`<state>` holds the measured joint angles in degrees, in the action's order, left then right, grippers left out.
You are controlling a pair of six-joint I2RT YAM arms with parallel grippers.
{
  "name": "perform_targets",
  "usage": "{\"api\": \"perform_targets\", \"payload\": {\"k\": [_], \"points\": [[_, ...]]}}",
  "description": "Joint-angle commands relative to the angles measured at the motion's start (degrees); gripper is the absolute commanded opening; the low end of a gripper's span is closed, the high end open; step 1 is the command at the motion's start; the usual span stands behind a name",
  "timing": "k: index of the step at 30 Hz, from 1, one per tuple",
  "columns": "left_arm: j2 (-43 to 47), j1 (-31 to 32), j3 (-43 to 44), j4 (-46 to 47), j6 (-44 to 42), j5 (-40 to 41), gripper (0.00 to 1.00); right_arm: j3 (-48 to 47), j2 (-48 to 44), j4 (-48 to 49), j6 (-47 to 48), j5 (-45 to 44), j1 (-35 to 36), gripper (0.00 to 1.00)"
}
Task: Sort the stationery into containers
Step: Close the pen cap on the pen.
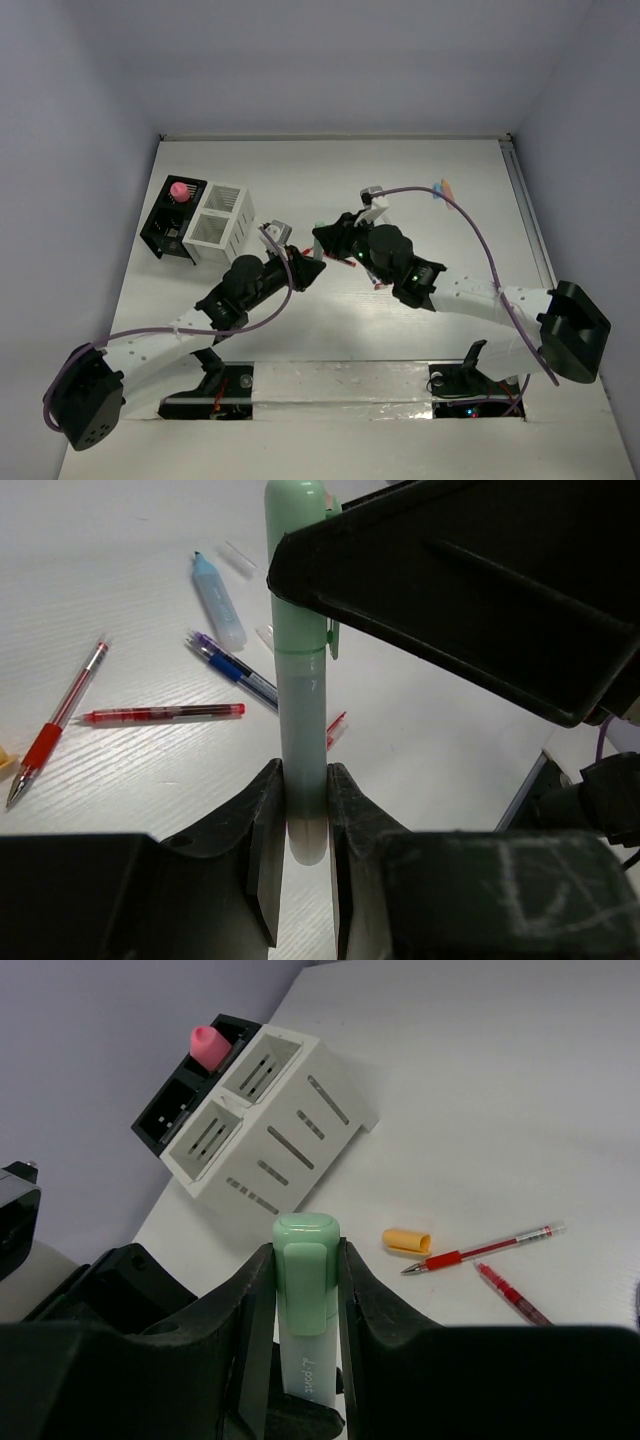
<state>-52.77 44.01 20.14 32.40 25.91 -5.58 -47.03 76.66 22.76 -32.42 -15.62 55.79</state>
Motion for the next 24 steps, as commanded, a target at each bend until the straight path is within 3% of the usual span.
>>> {"api": "perform_targets", "payload": {"k": [1, 12, 24], "points": [[3.6, -0.7, 4.3, 9.0, 1.0, 3.2, 0.0, 2.2, -2.2, -6.3, -1.7, 4.2, 3.1, 0.0], [3.8, -0.7, 10.8, 5.8, 2.4, 1.6, 0.0, 2.0, -2.7, -13.5, -1.0, 10.7, 3.1, 0.0], [1.5, -0.7, 26.0, 1.6, -1.3, 4.8, 0.0, 10.9, -2.8, -8.4, -6.5, 11.2, 6.5, 0.0]]}}
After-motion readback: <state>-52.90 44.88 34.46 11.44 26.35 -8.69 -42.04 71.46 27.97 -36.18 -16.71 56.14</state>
